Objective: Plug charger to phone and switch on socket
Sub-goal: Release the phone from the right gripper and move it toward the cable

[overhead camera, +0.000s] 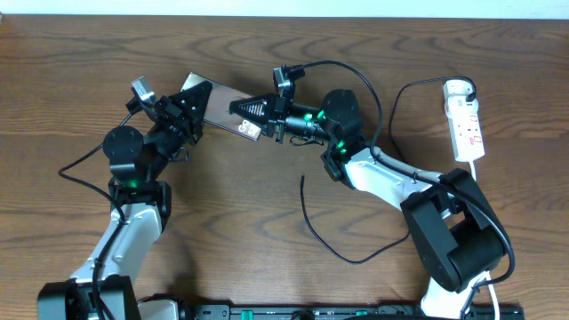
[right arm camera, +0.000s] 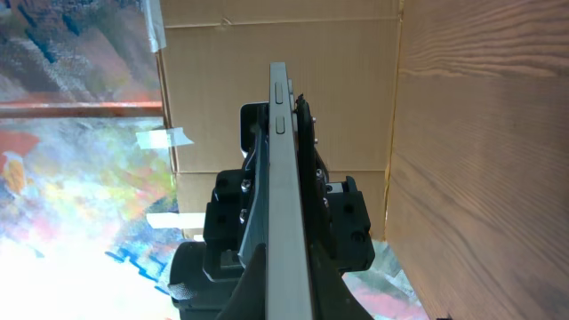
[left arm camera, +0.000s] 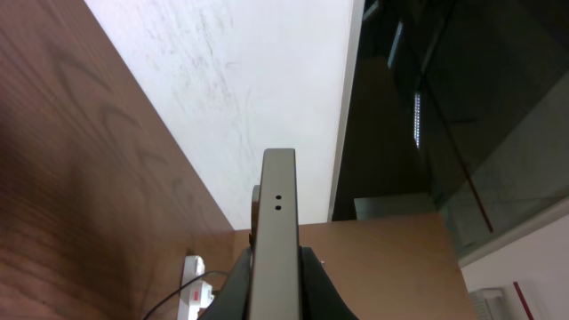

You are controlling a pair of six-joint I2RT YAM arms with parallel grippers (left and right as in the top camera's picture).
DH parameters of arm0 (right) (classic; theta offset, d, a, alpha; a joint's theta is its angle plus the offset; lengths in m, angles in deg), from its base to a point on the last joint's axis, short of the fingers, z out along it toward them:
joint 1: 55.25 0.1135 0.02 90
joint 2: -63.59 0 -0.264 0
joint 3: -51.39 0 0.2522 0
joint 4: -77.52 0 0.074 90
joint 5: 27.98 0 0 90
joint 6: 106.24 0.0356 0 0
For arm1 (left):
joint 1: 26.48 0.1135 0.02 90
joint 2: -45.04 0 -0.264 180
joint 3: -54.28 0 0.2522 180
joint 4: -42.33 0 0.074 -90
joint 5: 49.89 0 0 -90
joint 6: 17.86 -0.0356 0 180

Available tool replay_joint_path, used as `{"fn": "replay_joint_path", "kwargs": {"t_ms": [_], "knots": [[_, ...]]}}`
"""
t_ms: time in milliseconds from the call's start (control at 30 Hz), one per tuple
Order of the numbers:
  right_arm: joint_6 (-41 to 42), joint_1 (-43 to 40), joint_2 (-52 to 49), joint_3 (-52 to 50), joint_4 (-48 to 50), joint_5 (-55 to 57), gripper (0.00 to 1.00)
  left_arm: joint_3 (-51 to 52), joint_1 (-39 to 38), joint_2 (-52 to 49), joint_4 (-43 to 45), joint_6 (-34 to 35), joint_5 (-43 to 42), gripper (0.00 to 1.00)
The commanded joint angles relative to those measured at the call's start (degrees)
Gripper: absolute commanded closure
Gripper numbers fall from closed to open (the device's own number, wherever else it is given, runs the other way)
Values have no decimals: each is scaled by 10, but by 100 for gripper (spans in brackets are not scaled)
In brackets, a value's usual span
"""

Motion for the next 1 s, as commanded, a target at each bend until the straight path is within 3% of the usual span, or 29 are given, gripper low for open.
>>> {"fn": "replay_joint_path", "kwargs": {"t_ms": [0,33,67,200,267,400,567,867,967], "knots": [[-14,6,6,6,-6,4,99,-8,-1,5,15,-14,-16,93],[-14,6,6,6,-6,4,95,-8,-1,5,15,-14,-15,93],[-16,6,6,6,-6,4,84,-8,-1,5,15,-14,-15,93],[-49,6,6,6,-5,2,23,-8,-1,5,15,-14,-13,93],[-51,5,6,6,-5,2,1,-8,-1,5,15,-14,-11,93],[-80,-3,6,6,-3,-4,1,-8,13,5,15,-14,-10,93],[-178,-26,6,6,-26,-48,1,-9,62,5,16,2,-40,93],[-356,-86,6,11,-226,-80,1,-9,221,5,48,40,-164,93],[-431,-89,6,41,-354,-70,1,-9,259,5,48,42,-188,93]]}}
